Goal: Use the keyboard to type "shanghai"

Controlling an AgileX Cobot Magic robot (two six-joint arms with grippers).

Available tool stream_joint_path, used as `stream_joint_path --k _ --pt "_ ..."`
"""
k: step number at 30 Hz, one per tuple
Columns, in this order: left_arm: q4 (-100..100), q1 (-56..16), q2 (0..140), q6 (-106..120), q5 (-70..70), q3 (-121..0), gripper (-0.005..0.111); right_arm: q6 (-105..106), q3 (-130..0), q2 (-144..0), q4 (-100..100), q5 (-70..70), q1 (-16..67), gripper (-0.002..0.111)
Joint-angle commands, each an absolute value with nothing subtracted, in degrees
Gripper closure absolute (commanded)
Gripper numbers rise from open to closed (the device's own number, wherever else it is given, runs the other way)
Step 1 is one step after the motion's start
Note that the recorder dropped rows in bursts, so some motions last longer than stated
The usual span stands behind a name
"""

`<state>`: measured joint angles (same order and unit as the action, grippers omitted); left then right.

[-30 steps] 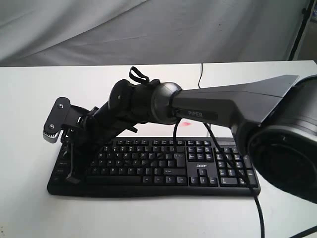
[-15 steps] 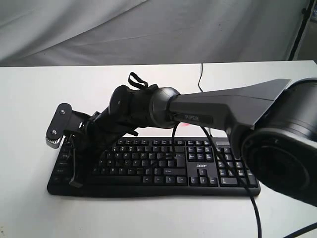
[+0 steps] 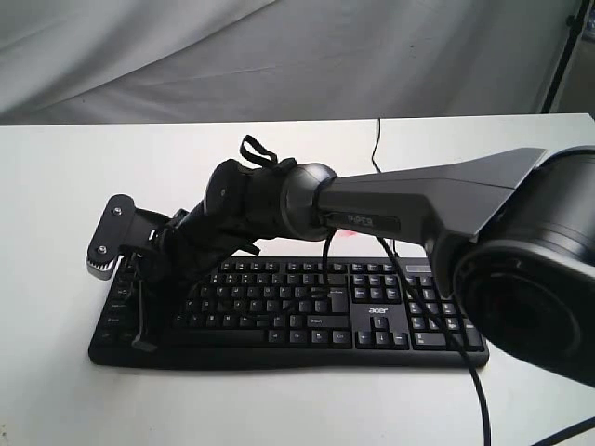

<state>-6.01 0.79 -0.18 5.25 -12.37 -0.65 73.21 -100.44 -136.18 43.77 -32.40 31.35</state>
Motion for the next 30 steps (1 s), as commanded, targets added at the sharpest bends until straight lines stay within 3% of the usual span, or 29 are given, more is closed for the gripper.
stream_joint_path --k 1,30 --pt "-6.2 0.6 0.0 5.2 -12.2 -0.6 0.106 73.6 -100.8 -135.7 43.4 -33.0 31.4 0.108" --pt "-6.2 0.6 0.0 5.2 -12.2 -0.6 0.106 73.6 -100.8 -131.2 41.7 -37.6 29.8 0.108"
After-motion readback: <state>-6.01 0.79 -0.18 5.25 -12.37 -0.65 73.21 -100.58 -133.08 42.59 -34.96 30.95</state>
